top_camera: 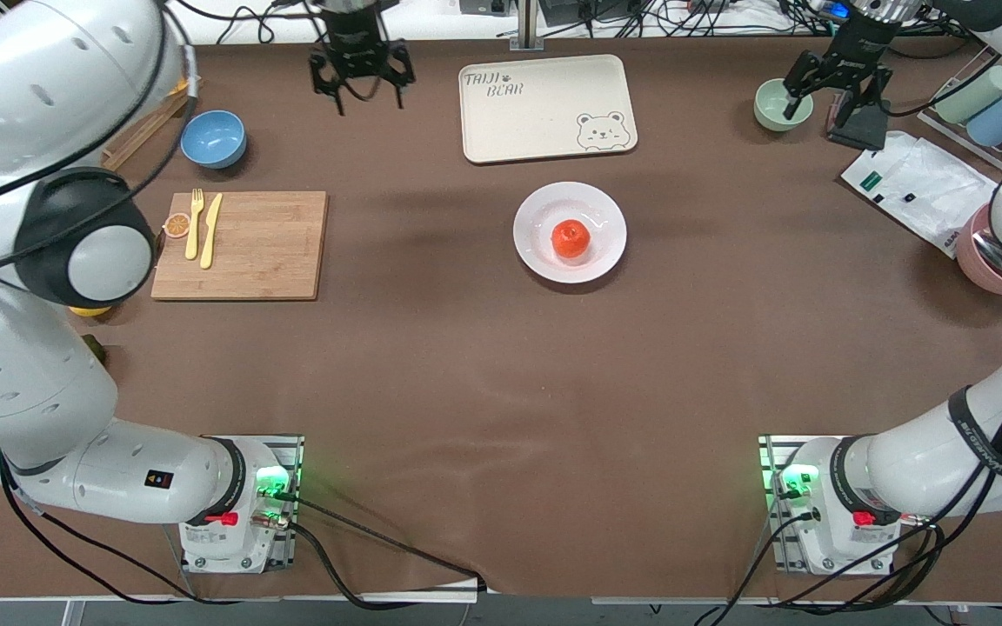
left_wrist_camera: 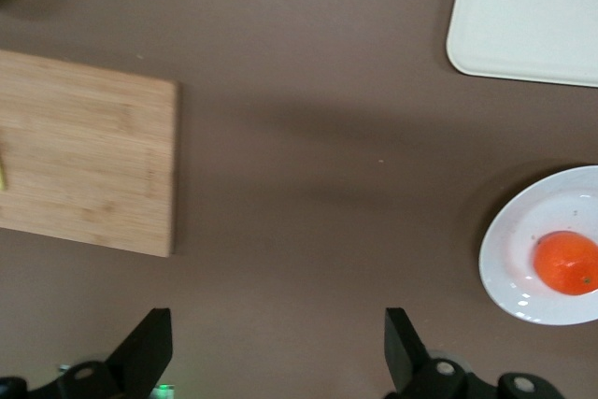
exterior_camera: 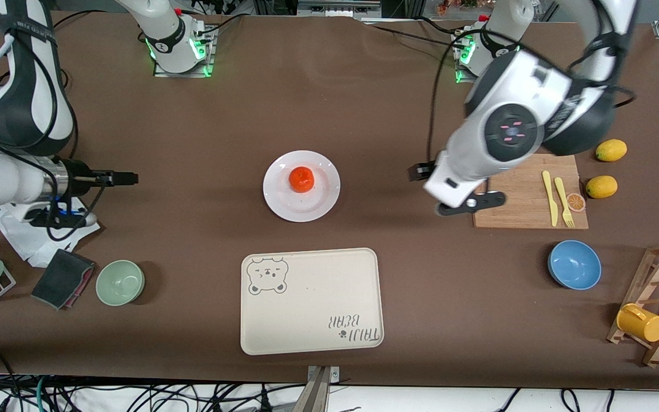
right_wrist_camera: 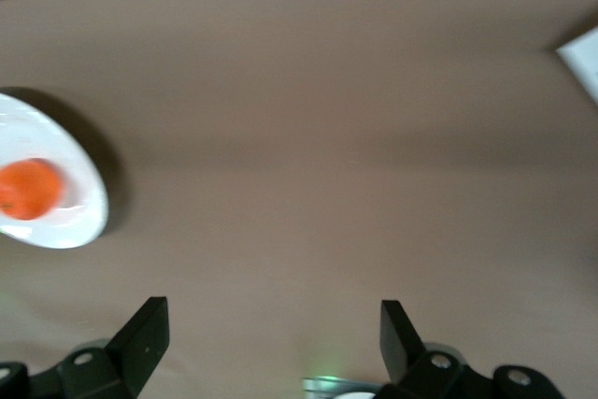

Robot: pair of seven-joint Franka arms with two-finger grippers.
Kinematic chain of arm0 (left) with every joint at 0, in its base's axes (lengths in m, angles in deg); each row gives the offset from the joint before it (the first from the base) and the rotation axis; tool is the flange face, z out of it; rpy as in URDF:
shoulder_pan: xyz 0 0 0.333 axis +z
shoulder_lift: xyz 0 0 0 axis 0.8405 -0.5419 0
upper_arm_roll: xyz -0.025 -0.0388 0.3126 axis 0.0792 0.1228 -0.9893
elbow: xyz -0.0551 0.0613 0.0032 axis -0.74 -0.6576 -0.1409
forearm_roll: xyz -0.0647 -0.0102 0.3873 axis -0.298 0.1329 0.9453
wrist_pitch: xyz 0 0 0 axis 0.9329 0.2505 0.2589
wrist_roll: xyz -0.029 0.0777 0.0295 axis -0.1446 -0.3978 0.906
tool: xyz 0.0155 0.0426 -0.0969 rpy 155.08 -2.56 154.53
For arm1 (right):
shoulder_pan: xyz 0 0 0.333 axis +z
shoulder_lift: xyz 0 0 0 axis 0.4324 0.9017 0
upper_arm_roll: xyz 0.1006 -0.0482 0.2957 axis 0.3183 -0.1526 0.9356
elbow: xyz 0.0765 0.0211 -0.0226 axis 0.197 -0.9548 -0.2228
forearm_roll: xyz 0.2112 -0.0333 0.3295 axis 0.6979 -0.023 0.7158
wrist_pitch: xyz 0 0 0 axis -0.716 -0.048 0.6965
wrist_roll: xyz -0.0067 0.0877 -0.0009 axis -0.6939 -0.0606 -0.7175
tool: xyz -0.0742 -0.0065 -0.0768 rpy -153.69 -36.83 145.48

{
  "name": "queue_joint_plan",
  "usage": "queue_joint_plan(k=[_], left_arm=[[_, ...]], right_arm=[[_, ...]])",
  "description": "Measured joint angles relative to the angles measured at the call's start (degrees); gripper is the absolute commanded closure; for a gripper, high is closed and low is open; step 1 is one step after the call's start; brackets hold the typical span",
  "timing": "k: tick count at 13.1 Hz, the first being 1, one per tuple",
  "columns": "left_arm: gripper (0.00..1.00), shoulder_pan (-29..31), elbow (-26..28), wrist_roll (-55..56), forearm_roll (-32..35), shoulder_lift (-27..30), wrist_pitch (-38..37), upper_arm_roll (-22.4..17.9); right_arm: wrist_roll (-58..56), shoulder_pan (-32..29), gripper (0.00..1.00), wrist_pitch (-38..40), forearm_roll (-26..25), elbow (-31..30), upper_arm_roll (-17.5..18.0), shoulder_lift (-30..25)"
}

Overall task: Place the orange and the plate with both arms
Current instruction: 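Raise the left gripper away while the right gripper reaches the plate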

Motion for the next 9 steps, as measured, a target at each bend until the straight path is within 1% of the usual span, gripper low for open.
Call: queue_joint_plan(k=[2, 5, 7, 8, 9], left_arm=[[0.00, 3.2, 0.0, -6.4, 0.0, 3.6, -3.3, 0.0], [0.00, 7.4, 1.3, -15.7, -0.9, 9.8, -5.5, -0.6], [0.00, 8.6, 5.1, -22.9, -1.0, 13.8, -4.9, -3.8], [0.00, 8.9, 8.6, -24.6, -1.1, 16.1, -2.5, -5.5], [0.00, 8.9, 13.1, -25.4, -1.1, 18.7, 1.8, -7.3]], right_arm=[[0.0, 0.0, 0.00, -3.4, 6.4, -2.1, 0.0, 1.2], [-0.9, 0.1, 0.00, -10.5, 16.2, -8.0, 0.2, 1.4], [-4.3, 0.1, 0.00, -15.0, 21.3, -12.4, 0.8, 0.8], [-6.4, 0.1, 0.00, -18.0, 23.8, -15.4, 1.3, 0.1], [-8.3, 0.1, 0.00, -21.3, 26.0, -18.7, 2.1, -0.8]])
